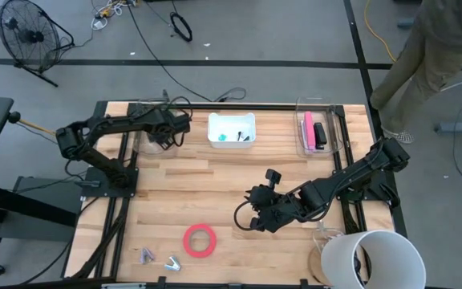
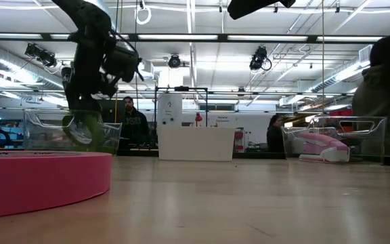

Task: Pick and place Stapler, Stapler remover, tape
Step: Put the green tape into the left transparent bin, then put the pink tape into the left transparent bin

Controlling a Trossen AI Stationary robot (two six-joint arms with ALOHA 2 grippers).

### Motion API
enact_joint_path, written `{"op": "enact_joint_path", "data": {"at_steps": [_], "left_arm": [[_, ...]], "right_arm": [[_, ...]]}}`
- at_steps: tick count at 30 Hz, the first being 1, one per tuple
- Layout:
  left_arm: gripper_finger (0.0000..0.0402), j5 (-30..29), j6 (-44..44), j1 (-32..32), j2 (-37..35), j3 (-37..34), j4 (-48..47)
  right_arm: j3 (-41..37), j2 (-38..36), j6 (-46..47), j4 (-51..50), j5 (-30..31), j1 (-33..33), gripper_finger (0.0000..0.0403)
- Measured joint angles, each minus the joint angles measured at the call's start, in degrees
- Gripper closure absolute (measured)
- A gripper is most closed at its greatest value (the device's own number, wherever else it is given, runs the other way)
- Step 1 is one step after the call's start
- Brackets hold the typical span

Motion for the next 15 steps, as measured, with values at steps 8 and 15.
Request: {"op": "enact_joint_path", "data": {"at_steps": [8, 15], "left_arm": [[0.0122, 4.95, -2.63, -2.30, -0.09, 13.08, -13.83], [0.0122, 7.90, -5.38, -7.20, -0.13, 23.21, -17.63]], "right_arm": [[-0.02, 0.00, 0.00, 0.00, 0.00, 0.00, 0.0339], [0.00, 0.00, 0.40, 0.00, -0.80, -0.02, 0.0339]]}}
